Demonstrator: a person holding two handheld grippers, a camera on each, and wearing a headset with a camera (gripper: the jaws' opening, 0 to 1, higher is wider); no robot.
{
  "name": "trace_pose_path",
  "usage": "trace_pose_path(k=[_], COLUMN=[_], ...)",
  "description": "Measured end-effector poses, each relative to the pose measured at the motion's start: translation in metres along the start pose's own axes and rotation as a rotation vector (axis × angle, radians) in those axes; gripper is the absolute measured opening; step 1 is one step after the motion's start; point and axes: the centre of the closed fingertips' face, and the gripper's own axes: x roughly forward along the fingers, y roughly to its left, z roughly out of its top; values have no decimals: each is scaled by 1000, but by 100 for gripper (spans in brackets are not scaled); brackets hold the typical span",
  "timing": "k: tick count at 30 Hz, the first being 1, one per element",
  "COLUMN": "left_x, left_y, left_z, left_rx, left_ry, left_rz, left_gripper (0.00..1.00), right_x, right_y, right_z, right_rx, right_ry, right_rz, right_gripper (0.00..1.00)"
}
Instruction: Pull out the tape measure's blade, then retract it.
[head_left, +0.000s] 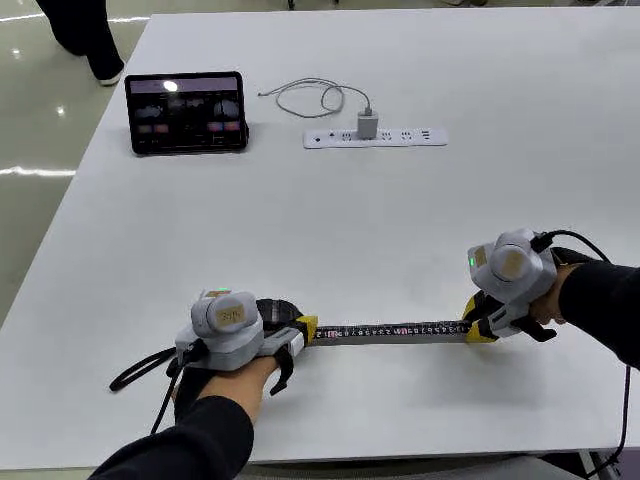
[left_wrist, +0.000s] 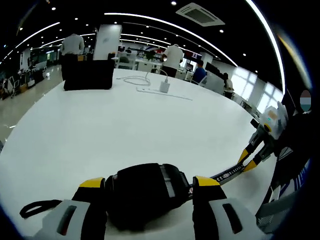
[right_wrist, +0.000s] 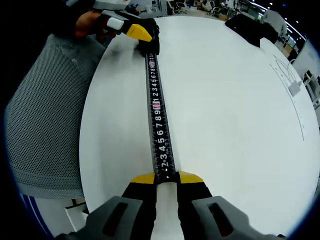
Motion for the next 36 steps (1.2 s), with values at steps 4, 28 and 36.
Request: trace_pose_path(k=[4, 28, 36], left_x=[0, 1, 2], left_y=[1, 3, 4], left_z=[0, -2, -3], left_rx=[14, 79, 86], left_ry=[2, 18, 22], left_rz=[15, 41, 37], left_gripper=[65, 61, 61], right_x=[1, 1, 1], right_y=[0, 0, 0], right_z=[-1, 0, 1], right_rx=[34, 34, 37], right_ry=[7, -21, -40], right_rz=[-9, -55, -50], right_gripper=[10, 9, 9])
